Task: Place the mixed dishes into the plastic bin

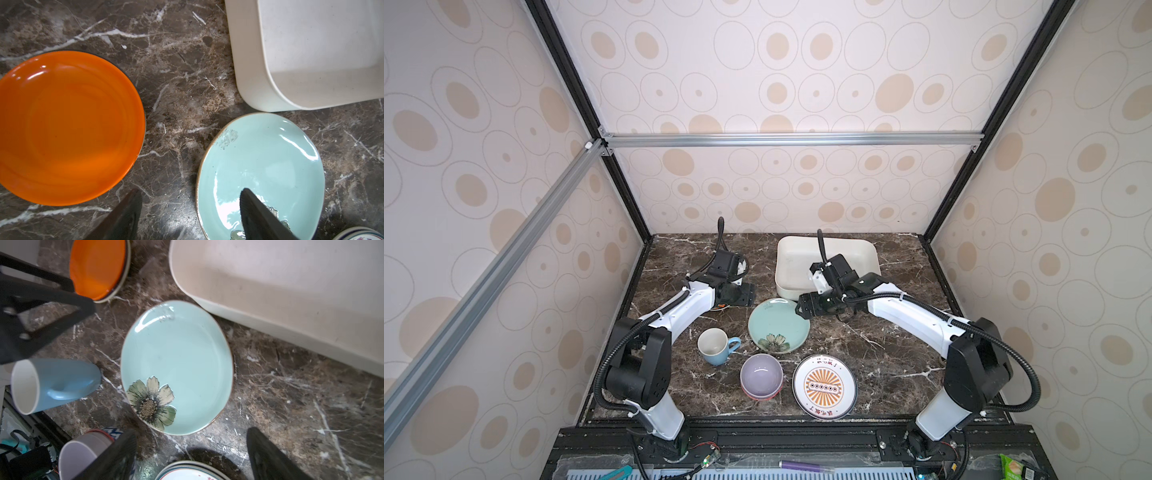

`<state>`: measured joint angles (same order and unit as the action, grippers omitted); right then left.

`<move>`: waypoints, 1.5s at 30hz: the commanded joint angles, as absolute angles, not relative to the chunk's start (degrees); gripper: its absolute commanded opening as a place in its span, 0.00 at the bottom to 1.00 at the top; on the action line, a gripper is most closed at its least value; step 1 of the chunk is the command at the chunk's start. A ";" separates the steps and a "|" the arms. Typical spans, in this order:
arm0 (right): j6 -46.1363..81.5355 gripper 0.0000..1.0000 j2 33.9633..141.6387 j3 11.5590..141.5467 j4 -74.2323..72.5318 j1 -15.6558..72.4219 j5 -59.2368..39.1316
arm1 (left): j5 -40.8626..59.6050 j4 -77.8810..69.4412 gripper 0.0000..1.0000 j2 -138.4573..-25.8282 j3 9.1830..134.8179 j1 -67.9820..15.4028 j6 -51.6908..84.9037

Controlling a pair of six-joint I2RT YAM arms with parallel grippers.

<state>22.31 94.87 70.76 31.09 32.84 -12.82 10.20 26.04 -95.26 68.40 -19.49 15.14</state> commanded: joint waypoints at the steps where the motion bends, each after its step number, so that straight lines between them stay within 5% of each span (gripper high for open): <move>1: 24.87 0.86 95.30 67.88 27.40 31.81 -16.43 | 10.63 28.98 0.71 -96.48 71.60 -20.83 14.76; 17: 28.70 0.74 99.89 63.18 19.89 28.74 -23.63 | 8.05 34.00 0.60 -99.40 70.11 -23.81 15.47; 24: 29.87 0.70 100.47 61.46 18.12 28.61 -25.05 | 7.78 34.05 0.46 -100.01 68.70 -23.82 16.51; 45: 30.26 0.68 103.18 59.85 15.04 28.07 -26.98 | 7.46 33.17 0.30 -103.34 66.86 -23.98 18.17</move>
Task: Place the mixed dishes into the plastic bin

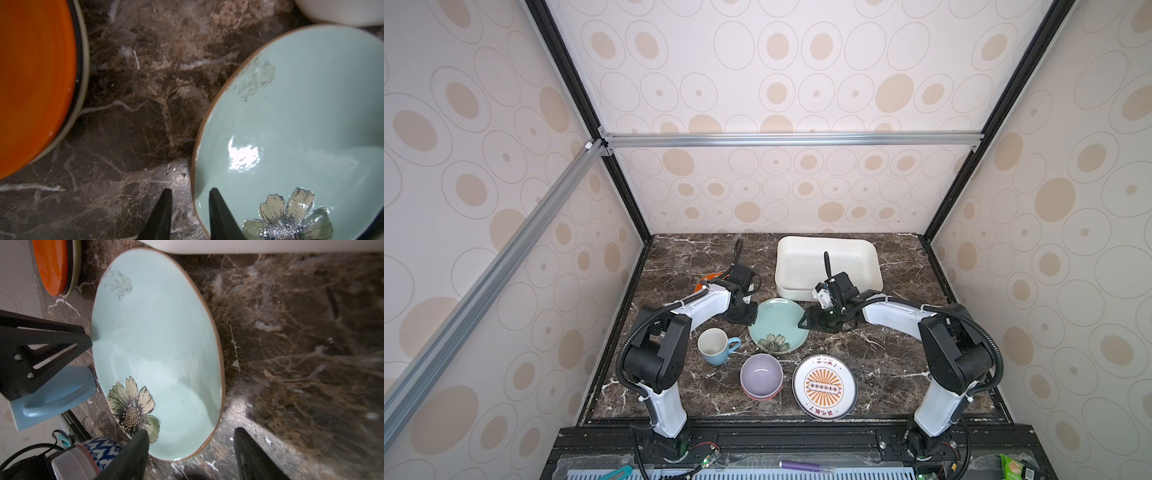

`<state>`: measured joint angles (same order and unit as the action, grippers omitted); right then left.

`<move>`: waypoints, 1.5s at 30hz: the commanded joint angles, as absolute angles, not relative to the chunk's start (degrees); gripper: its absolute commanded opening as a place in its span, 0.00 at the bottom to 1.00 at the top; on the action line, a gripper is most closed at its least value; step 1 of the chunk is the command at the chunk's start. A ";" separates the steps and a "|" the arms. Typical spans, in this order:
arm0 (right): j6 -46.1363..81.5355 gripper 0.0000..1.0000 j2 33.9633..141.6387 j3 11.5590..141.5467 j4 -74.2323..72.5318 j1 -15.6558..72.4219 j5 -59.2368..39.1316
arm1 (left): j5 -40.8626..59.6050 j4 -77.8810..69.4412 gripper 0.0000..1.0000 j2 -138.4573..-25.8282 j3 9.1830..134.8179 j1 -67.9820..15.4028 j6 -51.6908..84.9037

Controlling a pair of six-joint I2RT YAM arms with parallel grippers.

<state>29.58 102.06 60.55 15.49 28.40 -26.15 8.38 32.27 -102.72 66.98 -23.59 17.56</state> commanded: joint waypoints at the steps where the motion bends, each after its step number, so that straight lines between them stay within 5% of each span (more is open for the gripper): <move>1: 30.34 0.68 103.35 59.96 14.93 28.08 -27.11 | 7.54 33.06 0.29 -103.46 66.82 -23.91 18.24; 23: 31.73 0.64 107.87 60.54 11.56 27.40 -30.14 | 8.46 30.95 0.00 -108.41 66.80 -24.04 18.11; 45: 34.57 0.34 110.21 62.29 7.04 27.07 -39.26 | 9.48 28.25 0.00 -110.48 66.36 -24.32 19.03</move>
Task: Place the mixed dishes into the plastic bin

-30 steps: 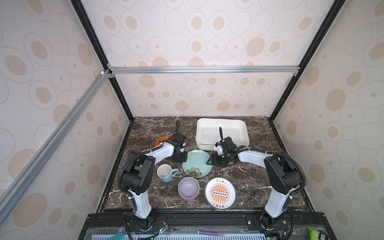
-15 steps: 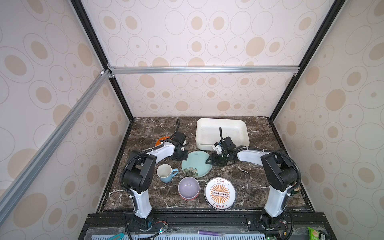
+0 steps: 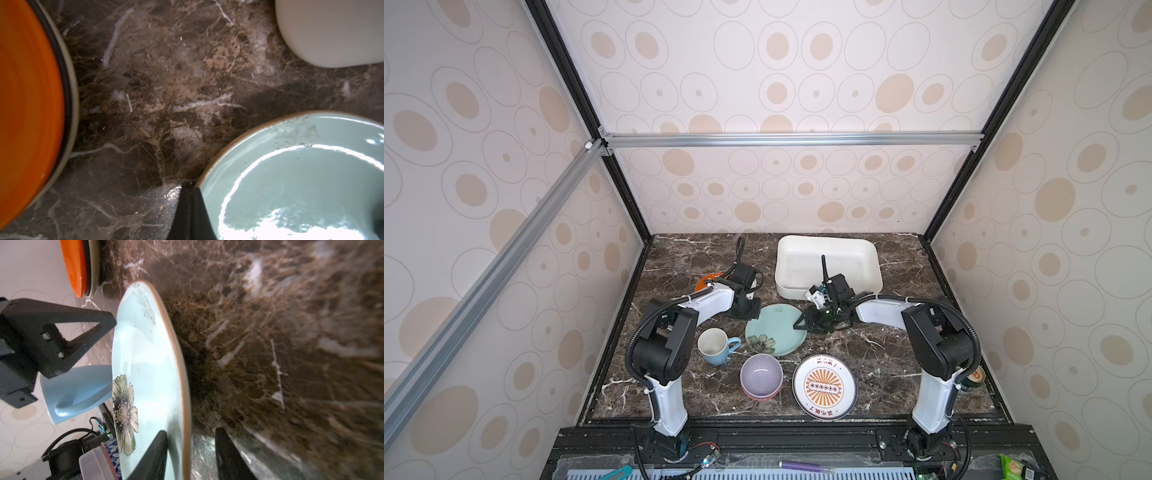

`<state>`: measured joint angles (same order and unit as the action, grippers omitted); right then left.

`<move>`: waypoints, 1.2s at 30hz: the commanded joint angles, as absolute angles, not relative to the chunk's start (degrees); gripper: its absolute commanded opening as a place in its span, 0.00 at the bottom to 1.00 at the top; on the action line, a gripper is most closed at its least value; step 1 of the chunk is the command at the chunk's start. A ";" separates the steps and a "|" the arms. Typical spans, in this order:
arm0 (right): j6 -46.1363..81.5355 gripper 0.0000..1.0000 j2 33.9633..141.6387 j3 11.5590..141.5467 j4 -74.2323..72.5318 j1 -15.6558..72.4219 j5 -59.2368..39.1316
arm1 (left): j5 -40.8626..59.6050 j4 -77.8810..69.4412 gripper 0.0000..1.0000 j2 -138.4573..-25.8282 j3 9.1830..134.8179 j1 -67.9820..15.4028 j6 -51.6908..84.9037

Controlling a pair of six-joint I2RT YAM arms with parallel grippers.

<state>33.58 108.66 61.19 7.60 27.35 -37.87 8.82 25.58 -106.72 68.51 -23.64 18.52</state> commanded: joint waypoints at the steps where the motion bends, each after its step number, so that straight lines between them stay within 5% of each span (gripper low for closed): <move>1: 34.71 0.31 110.21 62.40 6.99 27.07 -39.56 | 9.47 28.13 0.00 -110.36 66.28 -24.42 18.99; 6: 34.53 0.19 109.92 62.69 8.25 27.11 -39.59 | 9.28 28.04 0.01 -109.61 66.18 -24.51 18.99; 13: 33.19 0.10 107.43 62.48 9.85 27.08 -39.10 | 7.44 28.45 0.37 -106.25 67.10 -24.52 18.55; 21: 32.23 0.01 106.25 63.64 11.04 27.06 -39.96 | 5.71 29.92 0.53 -103.91 70.07 -24.46 18.09; 24: 32.11 0.00 105.11 63.72 10.99 27.03 -40.49 | 5.00 30.24 0.67 -102.17 71.03 -24.52 17.87; 26: 32.23 0.00 104.31 63.85 10.90 27.10 -40.81 | 4.16 30.30 0.99 -100.49 71.82 -24.49 18.01; 36: 31.40 0.00 101.41 65.70 12.42 26.98 -41.88 | 3.00 31.01 0.99 -93.52 75.13 -24.43 18.54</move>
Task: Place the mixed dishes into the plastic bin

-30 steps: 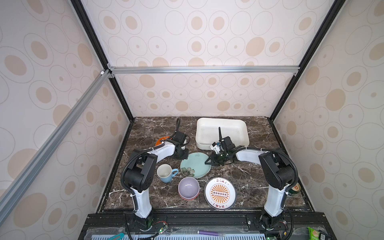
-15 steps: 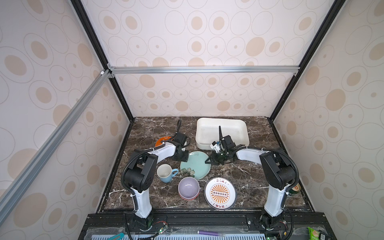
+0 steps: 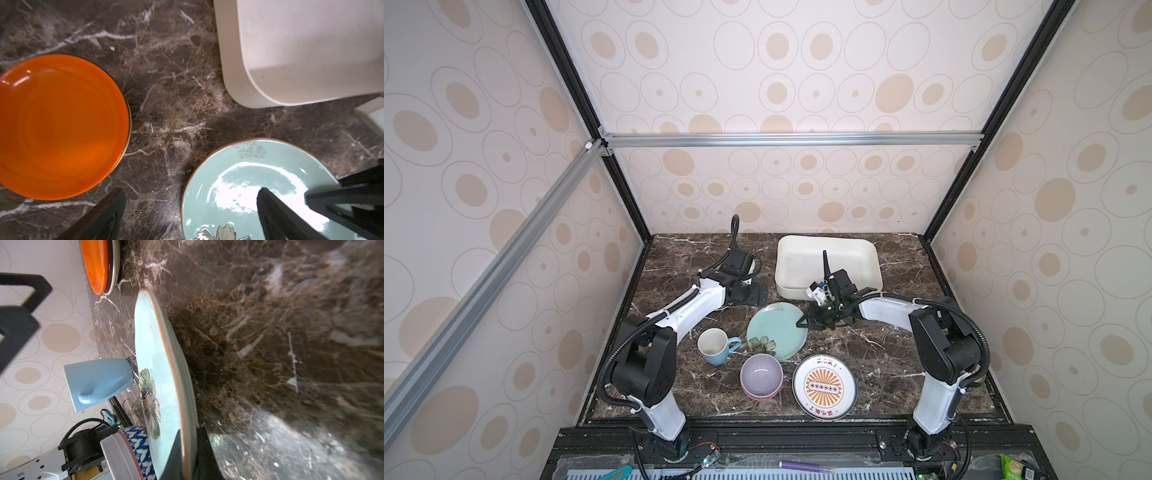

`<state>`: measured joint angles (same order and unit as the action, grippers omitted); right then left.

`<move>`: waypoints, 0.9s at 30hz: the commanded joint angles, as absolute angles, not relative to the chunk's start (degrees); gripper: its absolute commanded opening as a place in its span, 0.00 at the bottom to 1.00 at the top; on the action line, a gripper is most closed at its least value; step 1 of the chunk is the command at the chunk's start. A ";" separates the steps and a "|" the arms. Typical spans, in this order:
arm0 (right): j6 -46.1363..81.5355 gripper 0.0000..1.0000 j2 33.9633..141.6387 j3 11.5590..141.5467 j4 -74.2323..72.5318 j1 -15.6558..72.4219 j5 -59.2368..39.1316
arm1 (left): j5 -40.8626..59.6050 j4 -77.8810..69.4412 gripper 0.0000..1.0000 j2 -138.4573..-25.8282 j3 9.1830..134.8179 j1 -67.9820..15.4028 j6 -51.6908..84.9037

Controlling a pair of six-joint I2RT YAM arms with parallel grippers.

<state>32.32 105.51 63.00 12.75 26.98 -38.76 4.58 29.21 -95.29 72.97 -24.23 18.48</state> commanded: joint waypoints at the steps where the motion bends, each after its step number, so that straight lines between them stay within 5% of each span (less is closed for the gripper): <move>1: 31.16 0.00 100.89 66.00 12.97 26.98 -41.92 | 2.69 31.10 0.99 -92.86 75.23 -24.39 18.63; 16: 25.95 0.00 96.46 77.47 24.48 26.42 -37.52 | 0.00 29.90 0.99 -87.49 74.36 -24.04 18.65; 27: 26.16 0.00 101.90 92.02 27.79 16.85 -37.77 | -0.88 28.50 0.99 -83.63 73.22 -22.43 17.16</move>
